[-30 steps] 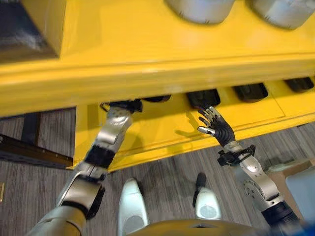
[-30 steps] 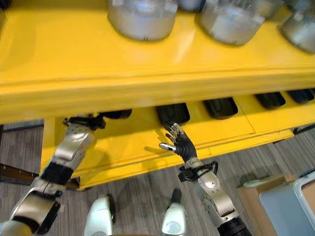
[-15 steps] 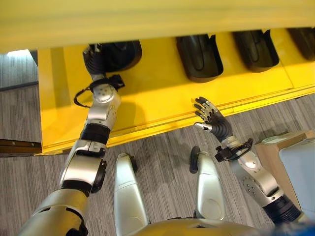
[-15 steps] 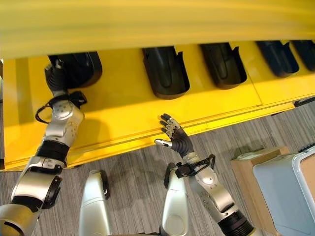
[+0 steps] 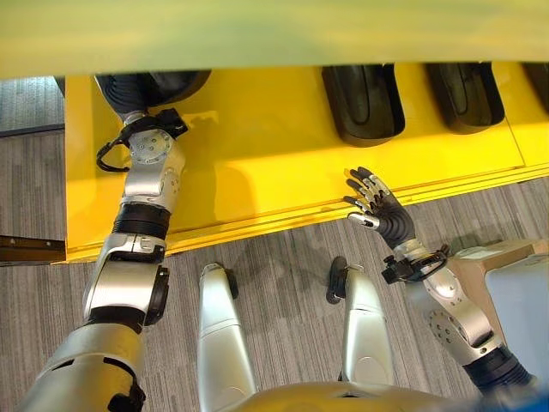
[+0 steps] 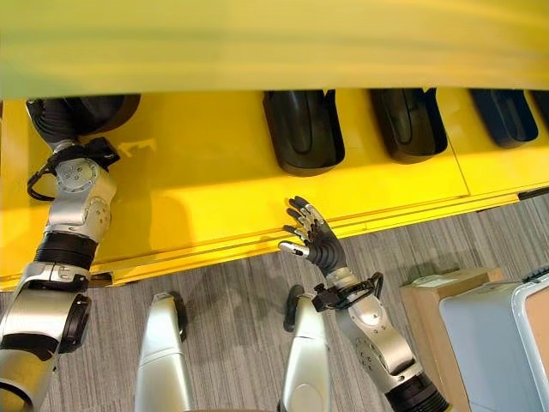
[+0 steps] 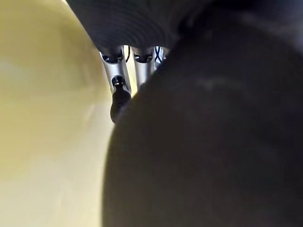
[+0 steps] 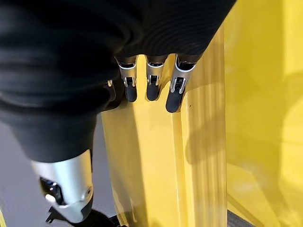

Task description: Move parts from the plastic box to the shelf.

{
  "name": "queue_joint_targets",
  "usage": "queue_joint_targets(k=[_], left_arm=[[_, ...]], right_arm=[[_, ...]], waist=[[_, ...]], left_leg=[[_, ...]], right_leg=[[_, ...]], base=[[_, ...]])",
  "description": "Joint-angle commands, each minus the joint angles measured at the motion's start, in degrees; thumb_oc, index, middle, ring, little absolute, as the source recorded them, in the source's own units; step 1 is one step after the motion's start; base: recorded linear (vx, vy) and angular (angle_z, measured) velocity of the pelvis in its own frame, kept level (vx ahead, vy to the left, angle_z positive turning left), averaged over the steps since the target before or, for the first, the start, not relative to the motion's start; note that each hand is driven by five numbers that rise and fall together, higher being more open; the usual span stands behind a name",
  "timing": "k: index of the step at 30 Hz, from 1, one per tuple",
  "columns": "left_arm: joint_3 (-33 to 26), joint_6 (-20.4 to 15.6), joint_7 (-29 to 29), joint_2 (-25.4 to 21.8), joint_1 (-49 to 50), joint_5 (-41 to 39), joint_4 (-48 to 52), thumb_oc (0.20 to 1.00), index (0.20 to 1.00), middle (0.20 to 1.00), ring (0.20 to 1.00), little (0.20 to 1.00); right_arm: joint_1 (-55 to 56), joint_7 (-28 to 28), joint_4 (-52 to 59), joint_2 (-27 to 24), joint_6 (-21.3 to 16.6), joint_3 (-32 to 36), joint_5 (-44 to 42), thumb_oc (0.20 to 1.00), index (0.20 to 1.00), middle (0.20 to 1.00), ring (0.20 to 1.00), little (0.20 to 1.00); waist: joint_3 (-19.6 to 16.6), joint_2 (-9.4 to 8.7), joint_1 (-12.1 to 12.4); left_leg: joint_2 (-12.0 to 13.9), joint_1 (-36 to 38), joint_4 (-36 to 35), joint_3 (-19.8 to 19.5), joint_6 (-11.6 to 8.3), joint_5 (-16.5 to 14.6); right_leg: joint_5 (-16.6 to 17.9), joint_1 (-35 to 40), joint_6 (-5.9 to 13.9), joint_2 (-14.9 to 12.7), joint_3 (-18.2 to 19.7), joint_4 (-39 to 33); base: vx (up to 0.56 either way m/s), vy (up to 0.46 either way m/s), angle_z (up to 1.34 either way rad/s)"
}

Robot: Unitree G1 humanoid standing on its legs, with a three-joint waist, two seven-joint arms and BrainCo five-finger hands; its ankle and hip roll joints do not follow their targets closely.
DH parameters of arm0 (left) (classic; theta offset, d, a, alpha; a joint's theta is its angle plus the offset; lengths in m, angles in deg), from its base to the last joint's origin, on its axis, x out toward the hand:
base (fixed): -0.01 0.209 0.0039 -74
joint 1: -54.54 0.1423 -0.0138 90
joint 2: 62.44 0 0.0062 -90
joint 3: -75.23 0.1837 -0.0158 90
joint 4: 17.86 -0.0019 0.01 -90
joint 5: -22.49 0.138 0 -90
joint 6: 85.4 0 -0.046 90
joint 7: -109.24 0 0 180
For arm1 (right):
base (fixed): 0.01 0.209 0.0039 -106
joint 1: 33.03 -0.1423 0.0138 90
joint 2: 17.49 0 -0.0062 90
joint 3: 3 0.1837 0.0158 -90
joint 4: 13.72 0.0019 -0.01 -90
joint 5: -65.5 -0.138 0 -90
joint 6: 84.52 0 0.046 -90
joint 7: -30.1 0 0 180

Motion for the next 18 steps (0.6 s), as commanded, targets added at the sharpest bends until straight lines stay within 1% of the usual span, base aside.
queue_joint_targets(k=[1, 4, 6, 11, 12, 14, 15, 16, 18], left_arm=[[-0.52, 2.9, 0.77, -1.66, 2.97, 4.08, -4.66, 0.2, 0.2, 0.2, 0.2, 0.2], [-0.63, 3.68, 1.01, -1.29, 4.6, 5.58, -4.38, 0.2, 0.2, 0.2, 0.2, 0.2], [-1.41, 3.9, 1.56, 0.73, 8.69, 6.85, -2.1, 0.2, 0.2, 0.2, 0.2, 0.2], [-3.57, 2.78, 2.05, 3.86, 15.31, 7.4, 4.35, 0.2, 0.2, 0.2, 0.2, 0.2], [-3.64, 2.84, 2.04, 3.9, 15.44, 7.45, 4.5, 0.2, 0.2, 0.2, 0.2, 0.2], [-4.72, 1.77, 2.18, 5.31, 18.42, 7.31, 7.92, 0.2, 0.2, 0.2, 0.2, 0.2], [-4.77, 1.82, 2.18, 5.34, 18.54, 7.33, 8.04, 0.2, 0.2, 0.2, 0.2, 0.2], [-5.64, 0.34, 2.15, 6.53, 20.17, 5.3, 10.15, 0.2, 0.2, 0.2, 0.2, 0.2], [-6.17, -0.5, 2.06, 7.5, 21.86, 4.64, 12.77, 0.2, 0.2, 0.2, 0.2, 0.2]], right_arm=[[-1.06, -1.97, 3.0, -2.68, -1.54, 1.6, -1.61, 1.0, 1.0, 1.0, 1.0, 1.0], [-0.92, -2.42, 3.34, -2.87, -1.27, 1.43, -1.51, 1.0, 1.0, 1.0, 1.0, 1.0], [-1.14, -2.8, 3.29, -2.66, -0.96, 1.6, -1.44, 1.0, 1.0, 1.0, 1.0, 1.0], [-1.37, -2.89, 3.24, -2.2, -0.8, 2.04, -1.42, 1.0, 1.0, 1.0, 1.0, 1.0], [-1.35, -2.89, 3.23, -2.23, -0.8, 2.01, -1.42, 1.0, 1.0, 1.0, 1.0, 1.0], [-1.71, -2.59, 2.94, -1.86, -0.69, 2.37, -1.43, 1.0, 1.0, 1.0, 1.0, 1.0], [-1.69, -2.59, 2.94, -1.88, -0.69, 2.33, -1.43, 1.0, 1.0, 1.0, 1.0, 1.0], [-1.74, -2.55, 3.03, -1.83, -0.68, 2.43, -1.5, 1.0, 1.0, 1.0, 1.0, 1.0], [-1.64, -2.53, 3.28, -1.88, -0.63, 2.63, -1.47, 1.0, 1.0, 1.0, 1.0, 1.0]], waist=[[-0.39, 1.68, 0.95], [-0.63, 1.81, 1.11], [-0.77, 1.98, 1.64], [-0.7, 2.09, 2.47], [-0.71, 2.11, 2.45], [-0.51, 2.16, 2.91], [-0.55, 2.18, 2.89], [-0.38, 2.21, 3.17], [-0.36, 2.25, 3.41]], left_leg=[[0.32, 2.68, -7.03, 0.8, -0.48, 3.52], [0.34, 3.35, -7.7, 0.78, -0.59, 3.69], [0.34, 4.78, -8.76, 0.77, -0.76, 3.88], [0.17, 6.48, -9.77, 0.88, -0.91, 3.88], [0.18, 6.53, -9.79, 0.88, -0.92, 3.88], [0.07, 6.54, -9.53, 0.7, -0.93, 3.8], [0.07, 6.54, -9.52, 0.7, -0.93, 3.79], [-0.02, 6.42, -9.25, 0.43, -0.87, 3.73], [-0.07, 6.25, -9.12, 0.33, -0.85, 3.65]], right_leg=[[-4.11, -1.47, -2.32, 0.49, 2.0, 4.28], [-4.04, -0.91, -2.22, 0.53, 1.94, 3.77], [-4.14, 0.23, -2.19, 0.62, 1.84, 3.2], [-4.51, 1.89, -2.28, 0.67, 1.68, 2.62], [-4.51, 1.94, -2.29, 0.68, 1.67, 2.6], [-4.99, 2.01, -2.42, 0.67, 1.67, 3.0], [-5.0, 2.0, -2.43, 0.67, 1.67, 3.02], [-5.38, 1.95, -2.59, 0.59, 1.7, 3.48], [-5.68, 1.79, -2.73, 0.58, 1.65, 3.81]], base=[[0.0, 0.0, 0.0], [0.0, 0.0, 0.0], [0.01, -0.015, 0.0], [0.0, -0.004, 0.01], [0.0, -0.028, 0.04], [0.0, -0.023, 0.05], [0.0, -0.014, 0.07], [0.0, -0.018, 0.07], [0.0, -0.012, 0.02]])
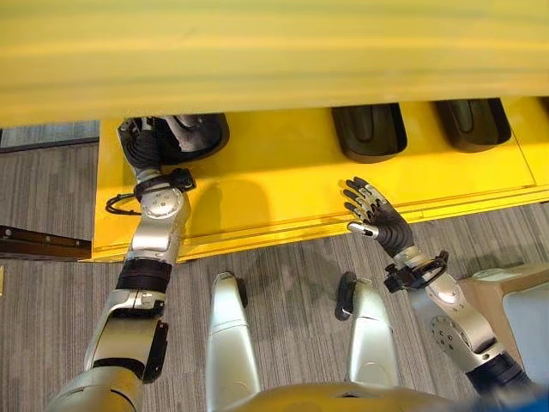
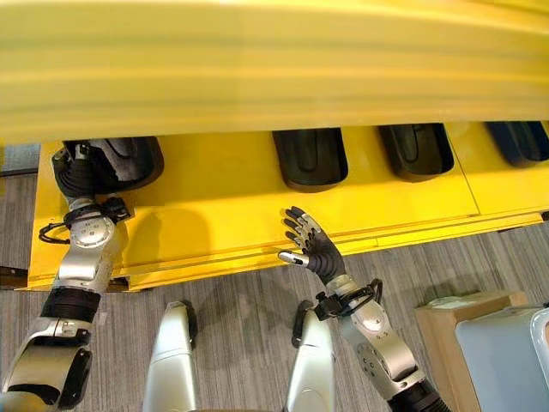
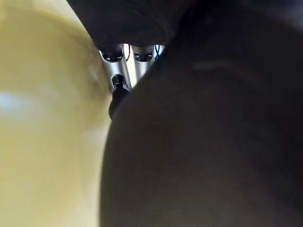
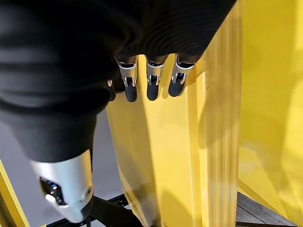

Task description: Move parts from the plastic box to the shelf.

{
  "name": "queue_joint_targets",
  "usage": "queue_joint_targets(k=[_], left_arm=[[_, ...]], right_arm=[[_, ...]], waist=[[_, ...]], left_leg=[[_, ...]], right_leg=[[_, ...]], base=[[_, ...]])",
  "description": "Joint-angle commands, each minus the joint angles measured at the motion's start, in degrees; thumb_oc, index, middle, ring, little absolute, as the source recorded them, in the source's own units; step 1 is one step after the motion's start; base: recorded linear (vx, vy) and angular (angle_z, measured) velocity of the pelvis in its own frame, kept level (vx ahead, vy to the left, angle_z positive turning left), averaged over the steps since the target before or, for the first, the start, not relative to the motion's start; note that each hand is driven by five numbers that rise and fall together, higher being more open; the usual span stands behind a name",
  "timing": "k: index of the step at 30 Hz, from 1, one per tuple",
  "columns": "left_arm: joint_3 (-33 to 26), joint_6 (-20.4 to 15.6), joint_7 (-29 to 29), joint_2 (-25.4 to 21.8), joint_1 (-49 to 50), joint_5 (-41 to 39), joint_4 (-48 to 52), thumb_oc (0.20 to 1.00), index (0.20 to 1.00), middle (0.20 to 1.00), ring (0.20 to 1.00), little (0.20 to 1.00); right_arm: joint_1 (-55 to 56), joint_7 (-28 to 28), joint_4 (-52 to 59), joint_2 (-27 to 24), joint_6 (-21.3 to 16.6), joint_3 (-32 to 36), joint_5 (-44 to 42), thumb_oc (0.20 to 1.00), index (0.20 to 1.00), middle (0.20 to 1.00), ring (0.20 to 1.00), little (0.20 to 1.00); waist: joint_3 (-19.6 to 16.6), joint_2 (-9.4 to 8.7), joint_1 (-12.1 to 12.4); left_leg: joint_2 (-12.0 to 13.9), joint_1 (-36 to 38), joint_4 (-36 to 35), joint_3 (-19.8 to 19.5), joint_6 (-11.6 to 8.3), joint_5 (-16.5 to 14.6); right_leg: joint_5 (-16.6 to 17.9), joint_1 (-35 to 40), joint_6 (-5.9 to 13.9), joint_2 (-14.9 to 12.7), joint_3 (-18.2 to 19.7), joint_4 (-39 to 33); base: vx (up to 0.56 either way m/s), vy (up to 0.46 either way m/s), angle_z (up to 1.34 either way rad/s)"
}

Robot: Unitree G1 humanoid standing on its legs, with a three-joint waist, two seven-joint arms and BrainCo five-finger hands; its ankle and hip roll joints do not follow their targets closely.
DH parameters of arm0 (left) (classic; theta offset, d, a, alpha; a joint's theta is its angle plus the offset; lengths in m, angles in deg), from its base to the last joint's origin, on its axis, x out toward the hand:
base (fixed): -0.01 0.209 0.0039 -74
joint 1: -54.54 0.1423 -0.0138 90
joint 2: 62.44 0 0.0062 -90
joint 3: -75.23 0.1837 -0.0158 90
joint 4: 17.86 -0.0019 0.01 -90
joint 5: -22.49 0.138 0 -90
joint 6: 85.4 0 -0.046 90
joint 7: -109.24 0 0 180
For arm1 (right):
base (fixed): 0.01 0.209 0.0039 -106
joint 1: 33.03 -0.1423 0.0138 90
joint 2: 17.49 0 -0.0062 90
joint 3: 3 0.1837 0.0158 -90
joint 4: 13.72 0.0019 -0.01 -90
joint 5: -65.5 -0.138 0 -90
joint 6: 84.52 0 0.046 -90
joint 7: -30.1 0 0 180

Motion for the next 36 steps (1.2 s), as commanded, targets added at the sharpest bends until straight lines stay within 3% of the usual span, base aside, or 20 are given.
queue_joint_targets(k=[1, 8, 19, 36], left_arm=[[-0.25, -1.54, 0.05, 1.9, 2.99, -3.02, 0.06, 0.2, 0.2, 0.2, 0.2, 0.2], [-0.58, -3.49, 0.25, 4.11, 6.32, -5.77, 6.33, 0.2, 0.2, 0.2, 0.2, 0.2], [-1.22, -1.97, -1.16, 2.25, 5.38, -1.67, 7.47, 0.2, 0.2, 0.2, 0.2, 0.2], [0.99, 1.51, 1.13, -0.09, 3.78, 1.01, -0.49, 0.2, 0.2, 0.2, 0.2, 0.2]], right_arm=[[-2.33, 0.0, 3.61, -1.91, -1.97, 2.58, -1.29, 1.0, 1.0, 1.0, 1.0, 1.0], [-3.28, 1.61, 4.18, -2.03, -2.46, 3.3, -1.45, 1.0, 1.0, 1.0, 1.0, 1.0], [-5.58, 2.94, 4.7, -2.81, -2.76, 4.63, -1.27, 1.0, 1.0, 1.0, 1.0, 1.0], [-5.18, 1.93, 4.54, -2.29, -2.74, 4.89, -2.35, 1.0, 1.0, 1.0, 1.0, 1.0]], waist=[[1.18, 0.76, 0.77], [2.38, 0.38, 1.79], [3.45, 0.46, 1.7], [2.34, 0.54, 0.68]], left_leg=[[-0.05, 1.62, -4.89, 0.12, -0.08, 2.52], [-0.65, -2.21, -1.08, -0.72, 0.37, 1.95], [-0.97, -12.79, 7.81, -2.23, 1.23, 0.02], [-0.86, -13.89, 7.65, -2.2, 1.37, -0.24]], right_leg=[[-4.26, -1.33, -2.21, 0.73, 2.63, 4.29], [-5.7, -5.31, -3.3, 0.31, 4.15, 8.52], [-8.75, -15.49, -4.19, -0.79, 6.41, 18.08], [-9.07, -16.85, -4.16, -0.19, 6.79, 17.74]], base=[[0.0, 0.0, 0.0], [-0.05, -0.022, 0.03], [-0.05, -0.01, -0.01], [0.0, 0.002, 0.0]])
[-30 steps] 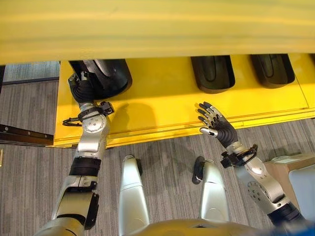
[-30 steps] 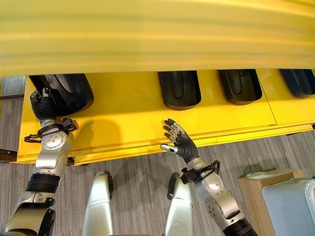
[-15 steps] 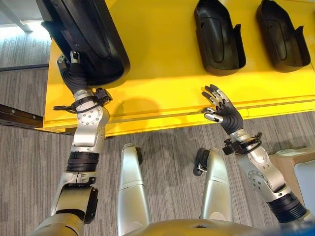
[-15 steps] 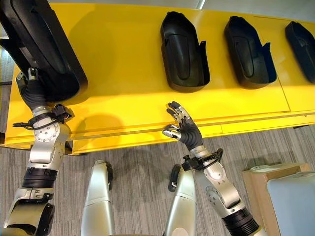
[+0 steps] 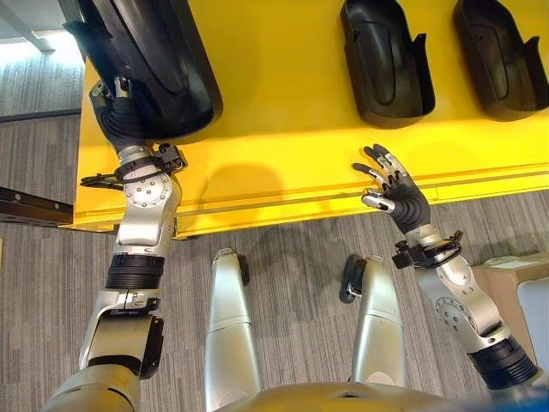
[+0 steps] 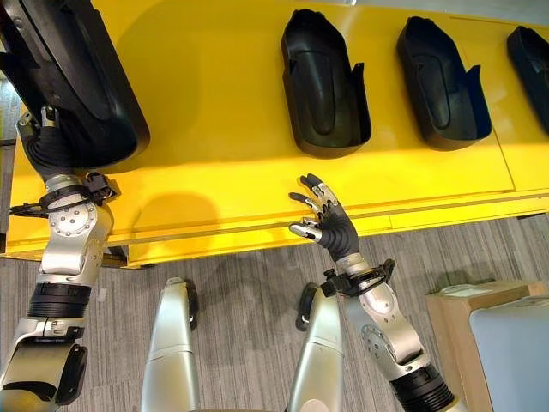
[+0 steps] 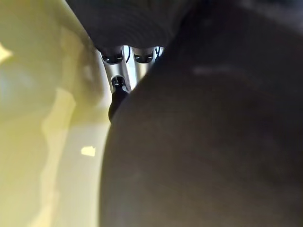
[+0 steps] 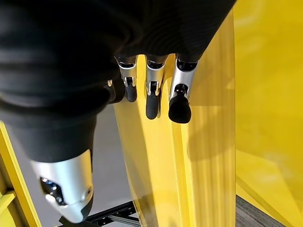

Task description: Move parts from the plastic box to the shelf.

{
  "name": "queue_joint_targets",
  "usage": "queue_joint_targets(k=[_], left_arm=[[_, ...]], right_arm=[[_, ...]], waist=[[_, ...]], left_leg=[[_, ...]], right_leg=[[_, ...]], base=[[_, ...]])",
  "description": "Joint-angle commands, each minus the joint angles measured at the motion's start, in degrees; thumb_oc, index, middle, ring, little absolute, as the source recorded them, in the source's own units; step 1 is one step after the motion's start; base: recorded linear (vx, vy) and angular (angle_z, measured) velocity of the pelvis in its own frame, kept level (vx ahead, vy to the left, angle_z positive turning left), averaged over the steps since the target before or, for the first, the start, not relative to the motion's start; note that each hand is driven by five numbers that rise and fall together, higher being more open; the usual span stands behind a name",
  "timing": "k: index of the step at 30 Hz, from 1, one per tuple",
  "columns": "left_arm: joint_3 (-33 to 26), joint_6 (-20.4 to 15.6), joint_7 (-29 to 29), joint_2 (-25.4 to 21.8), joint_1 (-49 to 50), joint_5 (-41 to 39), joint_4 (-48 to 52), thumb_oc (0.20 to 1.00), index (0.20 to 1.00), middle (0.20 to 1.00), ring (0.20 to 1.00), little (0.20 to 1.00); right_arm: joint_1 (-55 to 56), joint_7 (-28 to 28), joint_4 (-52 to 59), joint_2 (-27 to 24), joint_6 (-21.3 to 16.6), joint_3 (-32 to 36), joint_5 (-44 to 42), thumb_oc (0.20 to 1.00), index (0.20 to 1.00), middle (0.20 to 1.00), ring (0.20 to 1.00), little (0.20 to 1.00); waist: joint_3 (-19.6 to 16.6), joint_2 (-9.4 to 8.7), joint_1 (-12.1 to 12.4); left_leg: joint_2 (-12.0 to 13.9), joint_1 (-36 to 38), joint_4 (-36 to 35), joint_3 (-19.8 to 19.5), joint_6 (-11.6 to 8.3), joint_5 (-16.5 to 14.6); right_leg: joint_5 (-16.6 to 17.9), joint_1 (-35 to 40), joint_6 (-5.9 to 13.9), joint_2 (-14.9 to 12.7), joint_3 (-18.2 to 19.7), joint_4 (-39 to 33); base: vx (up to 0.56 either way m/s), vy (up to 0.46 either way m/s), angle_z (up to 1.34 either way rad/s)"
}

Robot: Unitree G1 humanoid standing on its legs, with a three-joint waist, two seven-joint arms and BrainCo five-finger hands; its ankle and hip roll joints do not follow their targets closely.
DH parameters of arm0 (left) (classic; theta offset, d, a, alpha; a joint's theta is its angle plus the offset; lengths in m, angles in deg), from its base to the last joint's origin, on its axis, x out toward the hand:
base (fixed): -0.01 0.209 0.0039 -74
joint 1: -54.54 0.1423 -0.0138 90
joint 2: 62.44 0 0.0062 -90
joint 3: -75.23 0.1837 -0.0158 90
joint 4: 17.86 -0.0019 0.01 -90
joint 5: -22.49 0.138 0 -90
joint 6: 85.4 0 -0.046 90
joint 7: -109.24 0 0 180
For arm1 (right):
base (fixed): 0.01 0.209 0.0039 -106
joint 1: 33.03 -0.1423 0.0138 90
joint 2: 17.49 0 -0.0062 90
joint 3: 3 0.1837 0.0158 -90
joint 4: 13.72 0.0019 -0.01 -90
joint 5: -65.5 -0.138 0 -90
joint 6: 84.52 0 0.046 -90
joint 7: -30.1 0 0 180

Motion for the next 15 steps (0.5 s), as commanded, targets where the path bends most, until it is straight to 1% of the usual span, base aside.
queue_joint_targets(k=[1, 8, 9, 10, 15], left_arm=[[2.05, 2.17, 1.01, 1.95, 5.85, 1.1, -8.82, 0.2, 0.2, 0.2, 0.2, 0.2], [2.15, 3.16, 1.61, 1.66, 6.24, 2.46, -9.13, 0.2, 0.2, 0.2, 0.2, 0.2], [2.0, 3.11, 1.58, 1.57, 6.14, 2.44, -9.09, 0.479, 0.479, 0.479, 0.479, 0.479], [1.83, 3.0, 1.51, 1.47, 6.07, 2.2, -9.02, 1.0, 1.0, 1.0, 1.0, 1.0], [1.56, 2.67, 1.58, 1.68, 6.01, 1.01, -8.34, 1.0, 1.0, 1.0, 1.0, 1.0]], right_arm=[[-1.7, -0.53, 2.43, -2.11, -0.45, 1.01, -1.72, 1.0, 1.0, 1.0, 1.0, 1.0], [-1.47, -0.76, 2.35, -2.01, -0.23, 1.57, -1.75, 1.0, 1.0, 1.0, 1.0, 1.0], [-1.5, -0.82, 2.37, -2.01, -0.2, 1.61, -1.77, 1.0, 1.0, 1.0, 1.0, 1.0], [-1.43, -0.85, 2.35, -1.91, -0.13, 1.57, -1.69, 1.0, 1.0, 1.0, 1.0, 1.0], [-1.16, -1.05, 2.15, -1.79, 0.23, 1.24, -1.61, 1.0, 1.0, 1.0, 1.0, 1.0]], waist=[[2.56, -0.17, -0.22], [2.09, -0.1, -0.26], [2.04, -0.09, -0.25], [2.04, -0.03, -0.2], [1.89, 0.06, -0.3]], left_leg=[[0.02, 0.46, -3.8, 0.48, 1.3, 0.83], [-0.03, 0.7, -4.46, 0.82, 1.2, 0.92], [-0.06, 0.71, -4.63, 0.86, 1.18, 0.98], [-0.02, 0.73, -4.63, 0.85, 1.18, 1.01], [-0.04, 0.74, -4.53, 0.87, 1.17, 1.0]], right_leg=[[-5.24, -0.84, -3.53, 0.73, 2.09, 3.36], [-4.99, -0.86, -3.5, 0.91, 2.14, 2.82], [-4.94, -0.8, -3.51, 0.98, 2.16, 2.6], [-4.91, -0.83, -3.45, 1.03, 2.22, 2.66], [-4.84, -0.86, -3.37, 1.07, 2.26, 2.65]], base=[[0.0, 0.0, 0.0], [0.0, 0.0, 0.0], [0.0, 0.0, 0.0], [0.0, 0.0, 0.0], [0.0, 0.0, 0.0]])
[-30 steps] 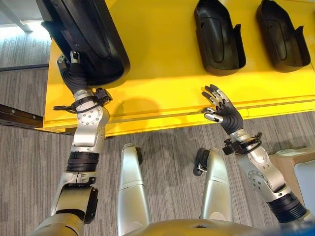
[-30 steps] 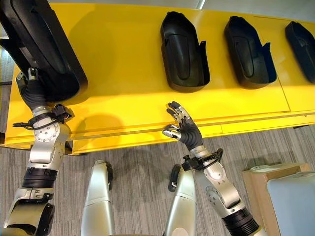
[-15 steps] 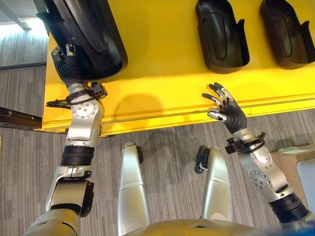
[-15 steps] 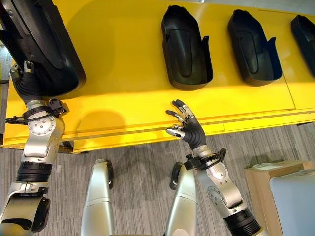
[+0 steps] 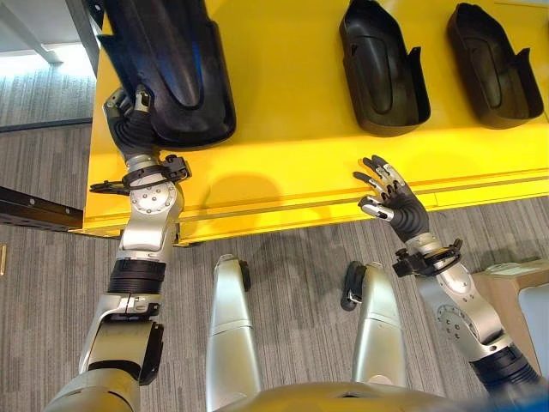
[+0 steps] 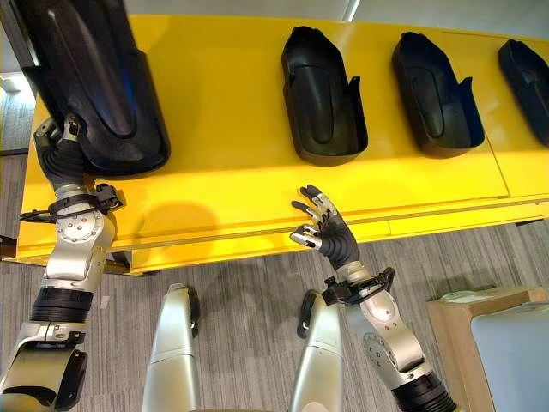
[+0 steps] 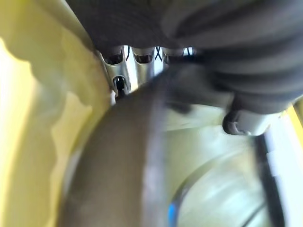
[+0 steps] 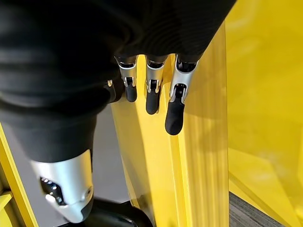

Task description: Move parts from the plastic box to the shelf.

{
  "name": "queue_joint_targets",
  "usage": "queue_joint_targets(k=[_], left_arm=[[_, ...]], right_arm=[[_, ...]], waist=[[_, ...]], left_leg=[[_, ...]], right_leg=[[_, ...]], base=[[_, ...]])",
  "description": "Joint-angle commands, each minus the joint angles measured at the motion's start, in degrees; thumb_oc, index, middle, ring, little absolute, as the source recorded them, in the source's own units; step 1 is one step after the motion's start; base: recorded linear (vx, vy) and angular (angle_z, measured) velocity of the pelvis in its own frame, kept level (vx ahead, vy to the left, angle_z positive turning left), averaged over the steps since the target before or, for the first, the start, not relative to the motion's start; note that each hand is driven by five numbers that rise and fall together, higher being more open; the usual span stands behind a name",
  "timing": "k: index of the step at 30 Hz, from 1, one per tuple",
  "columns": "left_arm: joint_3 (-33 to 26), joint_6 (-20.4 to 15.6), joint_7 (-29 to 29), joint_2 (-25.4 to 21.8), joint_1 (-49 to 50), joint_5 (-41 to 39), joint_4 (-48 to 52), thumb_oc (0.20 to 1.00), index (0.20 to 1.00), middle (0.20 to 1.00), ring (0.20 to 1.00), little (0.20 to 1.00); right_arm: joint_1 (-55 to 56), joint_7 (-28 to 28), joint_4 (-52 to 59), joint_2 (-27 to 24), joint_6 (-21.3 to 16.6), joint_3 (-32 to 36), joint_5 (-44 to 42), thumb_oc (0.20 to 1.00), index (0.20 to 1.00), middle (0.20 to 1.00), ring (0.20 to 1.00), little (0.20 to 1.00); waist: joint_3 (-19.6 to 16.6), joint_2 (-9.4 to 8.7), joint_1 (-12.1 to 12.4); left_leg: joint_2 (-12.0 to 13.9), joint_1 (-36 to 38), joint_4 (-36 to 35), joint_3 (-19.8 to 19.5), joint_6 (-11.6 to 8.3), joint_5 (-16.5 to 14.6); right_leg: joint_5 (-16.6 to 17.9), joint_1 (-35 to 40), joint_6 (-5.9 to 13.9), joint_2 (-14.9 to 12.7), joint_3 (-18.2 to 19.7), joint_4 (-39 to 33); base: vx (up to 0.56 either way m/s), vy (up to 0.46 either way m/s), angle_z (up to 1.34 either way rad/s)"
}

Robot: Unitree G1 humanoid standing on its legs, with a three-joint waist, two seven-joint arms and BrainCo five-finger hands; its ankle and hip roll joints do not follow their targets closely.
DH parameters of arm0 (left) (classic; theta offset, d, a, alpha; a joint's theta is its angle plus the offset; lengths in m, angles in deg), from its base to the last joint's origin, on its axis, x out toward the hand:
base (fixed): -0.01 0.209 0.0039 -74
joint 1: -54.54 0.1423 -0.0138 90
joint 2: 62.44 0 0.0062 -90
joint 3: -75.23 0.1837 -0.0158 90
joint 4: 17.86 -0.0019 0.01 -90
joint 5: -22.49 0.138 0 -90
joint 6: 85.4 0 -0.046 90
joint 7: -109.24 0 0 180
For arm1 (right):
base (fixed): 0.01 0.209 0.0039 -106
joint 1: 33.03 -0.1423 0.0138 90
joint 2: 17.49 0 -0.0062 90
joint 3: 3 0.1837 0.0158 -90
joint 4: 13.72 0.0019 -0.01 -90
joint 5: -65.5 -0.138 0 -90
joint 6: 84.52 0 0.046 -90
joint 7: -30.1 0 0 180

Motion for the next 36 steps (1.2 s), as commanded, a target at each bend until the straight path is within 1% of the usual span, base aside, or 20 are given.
queue_joint_targets(k=[1, 4, 5, 6, 7, 8, 9, 11, 13, 16, 18, 19, 20, 24, 25, 27, 29, 36], left_arm=[[1.18, 0.39, 0.37, 2.08, 4.5, -3.81, -6.94, 1.0, 1.0, 1.0, 1.0, 1.0], [0.8, -1.21, 0.5, 2.54, 4.84, -6.27, -4.63, 1.0, 1.0, 1.0, 1.0, 1.0], [0.77, -1.19, 0.51, 2.55, 4.91, -6.28, -4.56, 1.0, 1.0, 1.0, 1.0, 1.0], [0.71, -1.91, 0.62, 2.83, 5.19, -7.4, -3.15, 1.0, 1.0, 1.0, 1.0, 1.0], [0.18, -3.56, 0.59, 3.42, 5.5, -9.68, -1.66, 1.0, 1.0, 1.0, 1.0, 1.0], [0.17, -3.58, 0.61, 3.43, 5.55, -9.72, -1.64, 1.0, 1.0, 1.0, 1.0, 1.0], [-0.2, -4.82, 0.52, 3.76, 5.61, -11.71, -0.51, 1.0, 1.0, 1.0, 1.0, 1.0], [-0.71, -6.4, 0.69, 4.04, 5.85, -13.51, 3.98, 1.0, 1.0, 1.0, 1.0, 1.0], [-1.01, -6.66, 0.89, 3.85, 6.01, -13.29, 6.61, 1.0, 1.0, 1.0, 1.0, 1.0], [-2.36, -8.85, 0.49, 3.43, 6.2, -13.78, 13.4, 1.0, 1.0, 1.0, 1.0, 1.0], [-3.0, -9.54, 0.57, 3.33, 6.53, -13.79, 16.97, 1.0, 1.0, 1.0, 1.0, 1.0], [-3.01, -9.53, 0.56, 3.34, 6.55, -13.79, 17.0, 1.0, 1.0, 1.0, 1.0, 1.0], [-3.85, -10.05, 0.86, 2.98, 7.0, -12.95, 20.57, 1.0, 1.0, 1.0, 1.0, 1.0], [-4.88, -10.45, 0.78, 2.48, 7.51, -11.18, 24.52, 1.0, 1.0, 1.0, 1.0, 1.0], [-5.66, -10.4, 0.6, 1.67, 7.68, -8.72, 26.87, 1.0, 1.0, 1.0, 1.0, 1.0], [-5.87, -10.61, 0.57, 1.41, 7.76, -7.88, 28.51, 1.0, 1.0, 1.0, 1.0, 1.0], [-6.08, -10.62, 0.52, 0.87, 7.59, -6.88, 29.18, 1.0, 1.0, 1.0, 1.0, 1.0], [-5.3, -10.64, 1.81, -0.42, 6.84, -7.17, 30.45, 1.0, 1.0, 1.0, 1.0, 1.0]], right_arm=[[-2.75, -0.73, 2.45, -1.83, -0.44, 1.05, -1.75, 1.0, 1.0, 1.0, 1.0, 1.0], [-2.75, -0.66, 2.63, -1.97, -0.37, 0.97, -1.56, 1.0, 1.0, 1.0, 1.0, 1.0], [-2.74, -0.66, 2.63, -1.99, -0.37, 0.95, -1.56, 1.0, 1.0, 1.0, 1.0, 1.0], [-2.67, -0.64, 2.69, -2.02, -0.33, 1.02, -1.43, 1.0, 1.0, 1.0, 1.0, 1.0], [-2.52, -0.43, 2.55, -1.82, -0.46, 1.21, -1.26, 1.0, 1.0, 1.0, 1.0, 1.0], [-2.5, -0.43, 2.55, -1.83, -0.47, 1.19, -1.25, 1.0, 1.0, 1.0, 1.0, 1.0], [-2.33, -0.27, 2.61, -1.82, -0.57, 1.42, -1.15, 1.0, 1.0, 1.0, 1.0, 1.0], [-2.12, 0.11, 2.65, -1.96, -0.69, 1.58, -0.87, 1.0, 1.0, 1.0, 1.0, 1.0], [-1.94, 0.25, 2.57, -2.1, -0.75, 1.79, -0.86, 1.0, 1.0, 1.0, 1.0, 1.0], [-2.04, 0.53, 2.72, -2.5, -0.94, 2.26, -0.44, 1.0, 1.0, 1.0, 1.0, 1.0], [-2.03, 0.64, 2.96, -2.59, -0.94, 2.4, -0.22, 1.0, 1.0, 1.0, 1.0, 1.0], [-2.03, 0.64, 2.97, -2.59, -0.94, 2.39, -0.22, 1.0, 1.0, 1.0, 1.0, 1.0], [-1.77, 0.41, 3.17, -2.6, -1.04, 2.72, 0.13, 1.0, 1.0, 1.0, 1.0, 1.0], [-1.56, 0.03, 3.38, -2.69, -1.2, 2.8, 0.51, 1.0, 1.0, 1.0, 1.0, 1.0], [-1.35, -0.22, 3.38, -2.82, -1.4, 3.12, 0.86, 1.0, 1.0, 1.0, 1.0, 1.0], [-1.38, -0.4, 3.4, -2.82, -1.43, 3.19, 0.97, 1.0, 1.0, 1.0, 1.0, 1.0], [-1.4, -0.56, 3.37, -2.87, -1.53, 3.27, 1.14, 1.0, 1.0, 1.0, 1.0, 1.0], [-1.5, -1.02, 3.37, -2.83, -1.42, 3.55, 1.68, 1.0, 1.0, 1.0, 1.0, 1.0]], waist=[[3.69, 0.14, -0.01], [3.49, 0.21, 0.03], [3.47, 0.23, 0.02], [3.35, 0.29, 0.03], [3.19, 0.37, 0.11], [3.16, 0.38, 0.1], [3.13, 0.4, 0.14], [2.96, 0.51, 0.3], [2.88, 0.54, 0.41], [2.71, 0.8, 0.8], [2.65, 0.91, 0.96], [2.64, 0.91, 0.95], [2.55, 1.06, 1.17], [2.31, 1.11, 1.36], [2.08, 1.16, 1.48], [1.91, 1.18, 1.57], [1.84, 1.24, 1.64], [1.38, 1.55, 1.53]], left_leg=[[0.02, 0.79, -4.31, 0.67, 1.16, 1.04], [0.03, 0.86, -4.49, 0.77, 1.13, 1.01], [0.04, 0.86, -4.49, 0.77, 1.13, 1.02], [-0.02, 0.91, -4.59, 0.77, 1.15, 1.01], [-0.06, 0.87, -4.58, 0.73, 1.16, 1.04], [-0.05, 0.85, -4.58, 0.73, 1.16, 1.04], [-0.12, 0.78, -4.65, 0.77, 1.16, 1.08], [-0.23, 0.59, -4.51, 0.69, 1.19, 1.05], [-0.28, 0.49, -4.46, 0.67, 1.16, 1.05], [-0.38, 0.39, -4.29, 0.55, 1.17, 1.0], [-0.46, 0.42, -4.38, 0.61, 1.18, 1.03], [-0.46, 0.42, -4.38, 0.61, 1.18, 1.03], [-0.5, 0.47, -4.69, 0.67, 1.13, 1.13], [-0.5, 0.66, -5.28, 0.79, 1.01, 1.35], [-0.55, 0.85, -5.53, 0.79, 0.96, 1.35], [-0.6, 1.04, -5.87, 0.84, 0.9, 1.47], [-0.6, 1.22, -6.11, 0.93, 0.89, 1.53], [-0.66, 1.64, -6.7, 0.99, 0.91, 1.77]], right_leg=[[-4.86, -1.13, -3.39, 0.89, 2.42, 3.76], [-4.88, -1.12, -3.46, 0.96, 2.4, 3.65], [-4.87, -1.11, -3.46, 0.97, 2.4, 3.64], [-4.84, -1.04, -3.44, 1.05, 2.38, 3.52], [-4.86, -1.12, -3.46, 1.06, 2.42, 3.57], [-4.86, -1.14, -3.46, 1.06, 2.43, 3.58], [-4.83, -1.27, -3.47, 1.06, 2.49, 3.56], [-4.76, -1.45, -3.48, 1.13, 2.68, 3.6], [-4.83, -1.54, -3.5, 1.14, 2.71, 3.72], [-4.92, -1.84, -3.55, 1.12, 2.81, 4.03], [-4.85, -1.81, -3.53, 1.15, 2.8, 3.98], [-4.85, -1.81, -3.53, 1.15, 2.8, 3.98], [-4.75, -1.71, -3.48, 1.17, 2.74, 3.73], [-4.62, -1.54, -3.45, 1.23, 2.7, 3.31], [-4.57, -1.37, -3.34, 1.28, 2.69, 3.06], [-4.51, -1.18, -3.26, 1.3, 2.62, 2.79], [-4.45, -1.03, -3.2, 1.29, 2.56, 2.63], [-4.31, -0.71, -3.17, 1.28, 2.41, 2.31]], base=[[0.0, 0.0, 0.0], [0.0, 0.0, 0.0], [0.0, 0.0, 0.0], [0.0, 0.0, 0.0], [0.0, 0.0, 0.0], [0.0, 0.0, 0.0], [0.0, 0.0, 0.0], [0.0, 0.0, 0.0], [0.0, 0.0, 0.0], [0.0, 0.0, 0.0], [0.0, 0.0, 0.0], [0.0, 0.0, 0.0], [0.0, -0.007, 0.04], [0.0, -0.007, 0.02], [0.0, 0.0, 0.0], [0.0, 0.0, 0.0], [0.0, 0.0, 0.0], [0.0, 0.0, 0.0]])
